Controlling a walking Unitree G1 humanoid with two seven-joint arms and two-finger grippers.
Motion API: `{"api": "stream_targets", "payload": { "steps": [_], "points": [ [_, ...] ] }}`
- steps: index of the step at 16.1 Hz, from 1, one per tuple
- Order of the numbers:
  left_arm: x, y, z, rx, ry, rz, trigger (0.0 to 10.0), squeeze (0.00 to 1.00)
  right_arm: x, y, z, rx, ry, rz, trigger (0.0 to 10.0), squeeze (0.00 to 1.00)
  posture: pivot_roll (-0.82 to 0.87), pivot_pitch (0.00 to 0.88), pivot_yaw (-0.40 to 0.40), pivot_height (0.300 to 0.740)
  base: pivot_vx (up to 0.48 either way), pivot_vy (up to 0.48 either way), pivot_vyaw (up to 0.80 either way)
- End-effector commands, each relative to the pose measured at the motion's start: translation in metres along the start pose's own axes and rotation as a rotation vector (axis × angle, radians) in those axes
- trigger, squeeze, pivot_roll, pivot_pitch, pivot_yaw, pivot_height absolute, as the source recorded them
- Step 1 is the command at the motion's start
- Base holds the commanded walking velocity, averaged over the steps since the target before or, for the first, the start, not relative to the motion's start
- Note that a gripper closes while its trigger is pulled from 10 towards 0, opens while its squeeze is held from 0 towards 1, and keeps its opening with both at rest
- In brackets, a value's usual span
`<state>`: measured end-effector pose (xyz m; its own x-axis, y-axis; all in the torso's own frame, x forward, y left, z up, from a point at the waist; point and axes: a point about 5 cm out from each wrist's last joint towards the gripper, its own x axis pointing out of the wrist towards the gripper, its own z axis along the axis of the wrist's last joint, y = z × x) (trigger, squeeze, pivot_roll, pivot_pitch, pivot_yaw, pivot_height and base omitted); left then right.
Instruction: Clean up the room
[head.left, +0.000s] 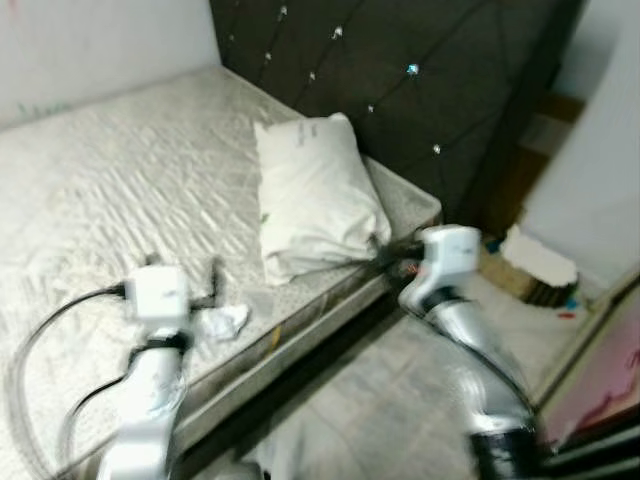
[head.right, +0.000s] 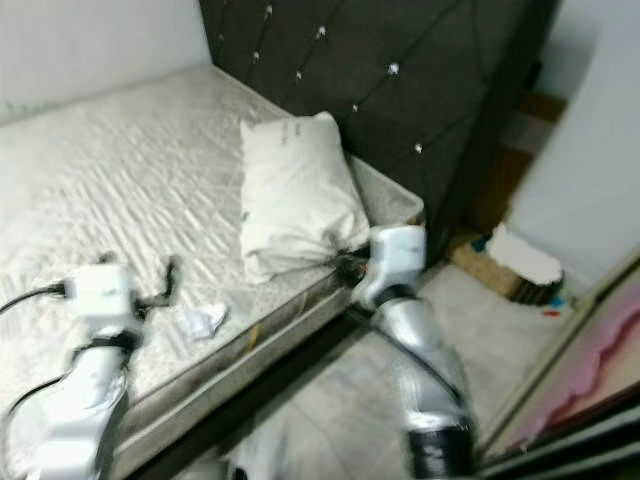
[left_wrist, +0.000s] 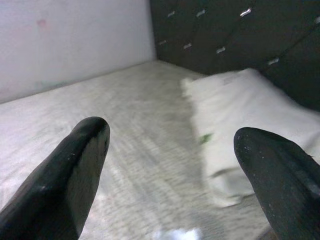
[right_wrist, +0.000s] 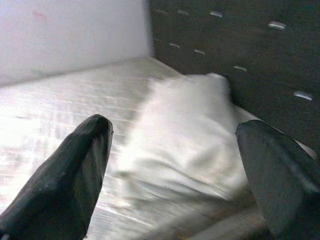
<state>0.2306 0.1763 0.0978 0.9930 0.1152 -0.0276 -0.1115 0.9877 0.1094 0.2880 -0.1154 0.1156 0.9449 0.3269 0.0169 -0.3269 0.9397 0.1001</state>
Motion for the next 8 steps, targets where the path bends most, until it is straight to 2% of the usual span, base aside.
{"api": "stream_targets", "payload": {
  "steps": [1,8],
  "points": [
    [0.0021,-0.0074,0.0059,-0.021,-0.023,-0.020,10.0,0.00,-0.0049,-0.0136,-0.0012,-0.013,0.011,-0.038,10.0,0.00,-0.04,0.000,-0.005,0.740,0.000,0.000,0.80],
    [0.0028,-0.0076,0.0071,-0.038,-0.028,-0.017,10.0,0.00,-0.0045,-0.0121,-0.0010,-0.008,0.008,-0.030,10.0,0.00,-0.04,0.000,-0.008,0.740,0.000,0.000,0.80]
  ]
}}
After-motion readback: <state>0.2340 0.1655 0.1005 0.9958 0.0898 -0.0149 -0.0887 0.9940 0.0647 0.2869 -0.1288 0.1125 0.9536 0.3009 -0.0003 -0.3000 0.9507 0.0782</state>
